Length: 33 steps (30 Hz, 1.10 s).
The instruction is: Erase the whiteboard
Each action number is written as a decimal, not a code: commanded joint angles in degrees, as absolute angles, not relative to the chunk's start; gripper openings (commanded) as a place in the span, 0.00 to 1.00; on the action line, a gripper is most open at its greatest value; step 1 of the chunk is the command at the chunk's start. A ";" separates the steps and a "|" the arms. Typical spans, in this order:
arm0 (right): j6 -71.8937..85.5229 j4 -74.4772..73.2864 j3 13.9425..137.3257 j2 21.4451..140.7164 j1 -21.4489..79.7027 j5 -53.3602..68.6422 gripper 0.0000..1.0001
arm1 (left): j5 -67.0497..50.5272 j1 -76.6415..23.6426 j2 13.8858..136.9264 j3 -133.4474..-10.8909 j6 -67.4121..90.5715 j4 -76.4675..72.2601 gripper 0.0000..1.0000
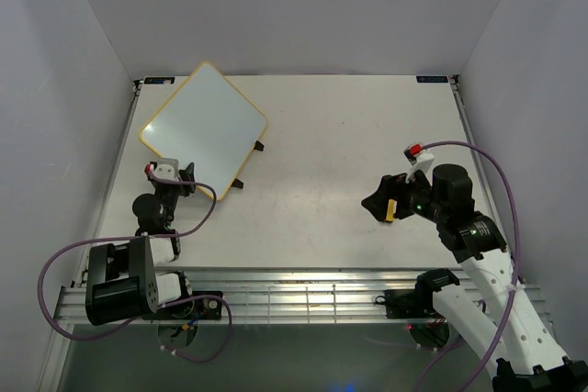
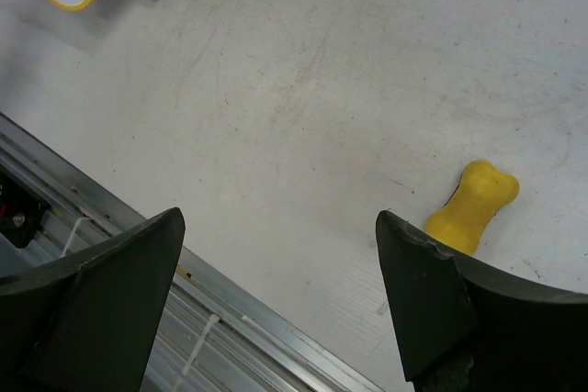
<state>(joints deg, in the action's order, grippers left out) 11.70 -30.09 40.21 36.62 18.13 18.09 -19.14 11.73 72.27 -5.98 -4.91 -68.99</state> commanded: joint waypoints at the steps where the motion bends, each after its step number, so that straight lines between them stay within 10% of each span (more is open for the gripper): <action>1: 11.42 -28.39 39.99 35.25 18.46 18.81 0.90 | -18.19 10.46 70.84 -5.71 -8.61 -70.31 0.64; 33: 11.25 -28.30 39.46 32.52 18.63 19.78 0.90 | -11.87 7.38 57.92 -4.04 -17.32 -54.59 0.41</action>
<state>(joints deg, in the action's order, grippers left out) 11.70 -30.02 39.53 33.45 18.15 18.63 -13.10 7.73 59.27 -4.80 -14.74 -56.27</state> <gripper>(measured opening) 0.900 0.464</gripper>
